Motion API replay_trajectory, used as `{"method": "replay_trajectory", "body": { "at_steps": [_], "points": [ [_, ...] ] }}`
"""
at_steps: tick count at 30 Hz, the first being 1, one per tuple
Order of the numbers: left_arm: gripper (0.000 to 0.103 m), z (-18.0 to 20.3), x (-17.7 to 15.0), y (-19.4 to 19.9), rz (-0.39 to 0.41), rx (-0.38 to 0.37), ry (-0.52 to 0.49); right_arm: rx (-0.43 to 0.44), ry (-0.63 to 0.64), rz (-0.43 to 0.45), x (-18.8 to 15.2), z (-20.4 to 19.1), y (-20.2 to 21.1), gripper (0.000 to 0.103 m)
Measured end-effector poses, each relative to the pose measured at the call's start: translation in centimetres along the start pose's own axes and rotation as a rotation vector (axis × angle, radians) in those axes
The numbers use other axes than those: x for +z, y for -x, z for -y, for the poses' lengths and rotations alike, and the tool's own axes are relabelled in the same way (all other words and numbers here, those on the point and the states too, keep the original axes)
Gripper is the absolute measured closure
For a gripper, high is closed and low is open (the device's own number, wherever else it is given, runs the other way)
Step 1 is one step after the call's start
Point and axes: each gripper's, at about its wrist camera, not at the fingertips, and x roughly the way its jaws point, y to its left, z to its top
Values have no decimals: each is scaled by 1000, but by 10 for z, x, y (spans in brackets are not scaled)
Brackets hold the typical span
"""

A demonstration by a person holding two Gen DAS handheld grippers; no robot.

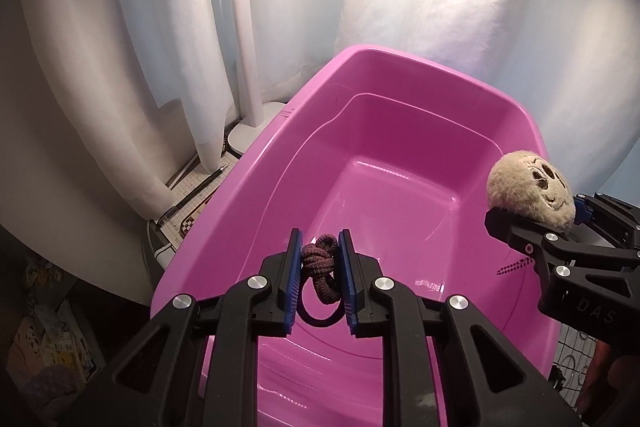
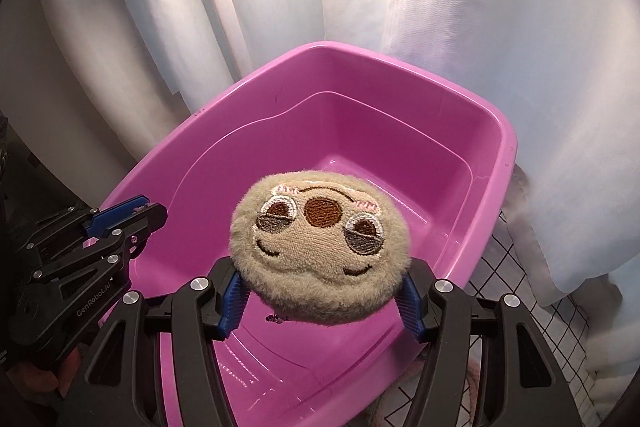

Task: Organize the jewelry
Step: 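Carry the sloth purse and hair tie with both tools over the pink bin, then open both tools to drop the purse and hair tie into the bin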

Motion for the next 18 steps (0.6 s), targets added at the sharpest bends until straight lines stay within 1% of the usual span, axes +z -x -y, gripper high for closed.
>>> {"method": "replay_trajectory", "body": {
  "at_steps": [2,4,5,6,7,8,10,14,18],
  "points": [
    [82,1,-1,-2,1,8,-8,-7,-5,-15,1,2,-4,43],
    [80,1,-2,-1,-1,5,-10,-22,-7,-27,1,3,-8,39],
    [74,2,-3,-1,-5,6,-8,-34,-6,-30,2,4,-10,38],
    [71,2,-4,-1,-7,4,-6,-43,-7,-33,2,4,-10,38],
    [63,1,-4,0,-8,4,-3,-49,-11,-35,2,6,-11,38],
    [49,1,-4,0,-6,4,-2,-52,-15,-36,2,7,-11,37],
    [36,1,-5,4,8,6,-1,-62,-18,-32,1,8,-8,37],
    [34,0,-5,5,9,15,-7,-84,-12,-20,2,11,-8,33],
    [33,-1,-5,7,14,19,-1,-81,-23,-12,3,13,-4,32]
  ]
}}
